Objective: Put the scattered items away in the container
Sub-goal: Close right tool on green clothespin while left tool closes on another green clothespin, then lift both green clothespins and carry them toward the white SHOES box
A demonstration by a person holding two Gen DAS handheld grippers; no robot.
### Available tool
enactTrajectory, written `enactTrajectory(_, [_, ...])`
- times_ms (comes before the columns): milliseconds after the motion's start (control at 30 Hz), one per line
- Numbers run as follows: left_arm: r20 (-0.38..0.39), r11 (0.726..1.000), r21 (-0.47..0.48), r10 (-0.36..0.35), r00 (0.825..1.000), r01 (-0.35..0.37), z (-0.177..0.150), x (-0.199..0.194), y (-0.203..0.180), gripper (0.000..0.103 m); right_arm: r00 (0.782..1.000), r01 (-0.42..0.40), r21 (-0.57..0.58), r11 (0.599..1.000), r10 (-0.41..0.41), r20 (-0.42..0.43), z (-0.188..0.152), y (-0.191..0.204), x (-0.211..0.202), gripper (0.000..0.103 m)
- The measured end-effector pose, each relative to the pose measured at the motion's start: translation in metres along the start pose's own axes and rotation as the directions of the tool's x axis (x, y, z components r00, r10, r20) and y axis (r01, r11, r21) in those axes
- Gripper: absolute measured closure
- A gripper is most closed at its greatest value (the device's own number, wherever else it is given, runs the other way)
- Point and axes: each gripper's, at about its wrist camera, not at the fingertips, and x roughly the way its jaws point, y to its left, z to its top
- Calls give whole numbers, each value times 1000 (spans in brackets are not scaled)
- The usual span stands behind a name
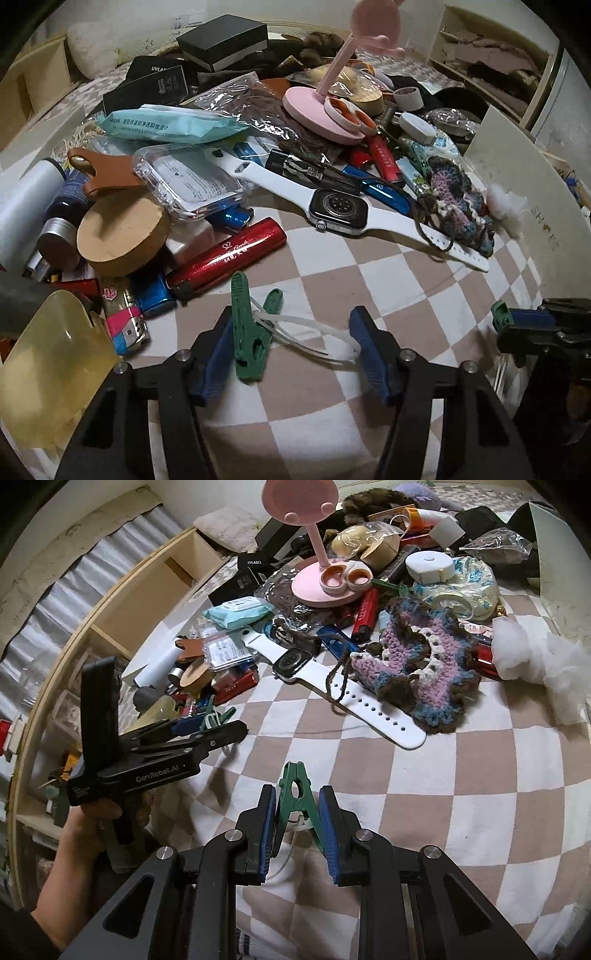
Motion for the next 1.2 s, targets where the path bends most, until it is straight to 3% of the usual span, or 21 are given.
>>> enactTrajectory(267, [0,999,-41,0,1000,0,0,-2,6,62,998,57,-23,998,-58,-22,-2,2,8,78])
enactTrajectory(333, [-1,998,-56,-2,1000,2,0,-3,9,71,997,70,-31,997,-71,-28,-2,3,10,78])
enactTrajectory(467, [-1,997,-78,-13,1000,13,-1,-5,13,75,996,85,-37,996,-86,-33,-3,4,13,78])
enactTrajectory(567, [3,995,-96,-13,1000,13,-1,-6,16,85,995,90,-35,995,-91,-34,-3,4,14,78])
enactTrajectory(900, [54,996,-89,1,999,4,0,-16,14,86,995,94,-34,995,-95,-24,-4,5,14,78])
enactTrajectory(1033, [69,997,-79,25,997,-19,1,-18,12,86,996,84,-25,996,-84,11,-3,5,7,78])
enactTrajectory(1200, [96,997,-83,4,995,4,0,-27,8,86,997,59,-21,998,-58,52,-1,7,-2,78])
